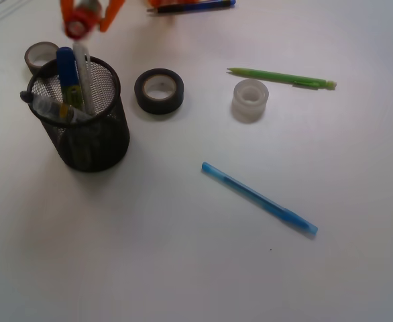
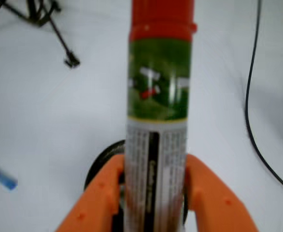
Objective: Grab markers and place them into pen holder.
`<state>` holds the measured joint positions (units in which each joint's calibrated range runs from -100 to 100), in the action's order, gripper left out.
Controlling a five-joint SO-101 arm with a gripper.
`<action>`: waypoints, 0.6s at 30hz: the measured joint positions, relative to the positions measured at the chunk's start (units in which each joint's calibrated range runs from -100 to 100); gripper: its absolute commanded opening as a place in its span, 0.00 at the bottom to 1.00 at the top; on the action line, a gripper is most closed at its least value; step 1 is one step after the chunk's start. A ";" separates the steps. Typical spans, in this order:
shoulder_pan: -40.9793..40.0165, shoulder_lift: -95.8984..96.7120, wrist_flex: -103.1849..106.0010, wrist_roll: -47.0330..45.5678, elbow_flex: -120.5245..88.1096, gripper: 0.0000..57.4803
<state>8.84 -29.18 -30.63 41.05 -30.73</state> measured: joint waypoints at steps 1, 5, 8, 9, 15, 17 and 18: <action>0.07 -1.92 7.34 0.88 -5.93 0.01; -0.74 -3.05 28.94 2.54 -18.69 0.01; 0.52 -0.87 38.27 3.57 -19.59 0.01; 0.22 0.52 42.07 3.86 -20.22 0.01; 2.00 12.54 62.72 8.89 -20.84 0.01; 1.11 16.55 69.03 10.35 -21.74 0.01; 1.18 18.03 72.40 11.18 -22.82 0.01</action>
<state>10.03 -11.15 41.77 52.23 -53.55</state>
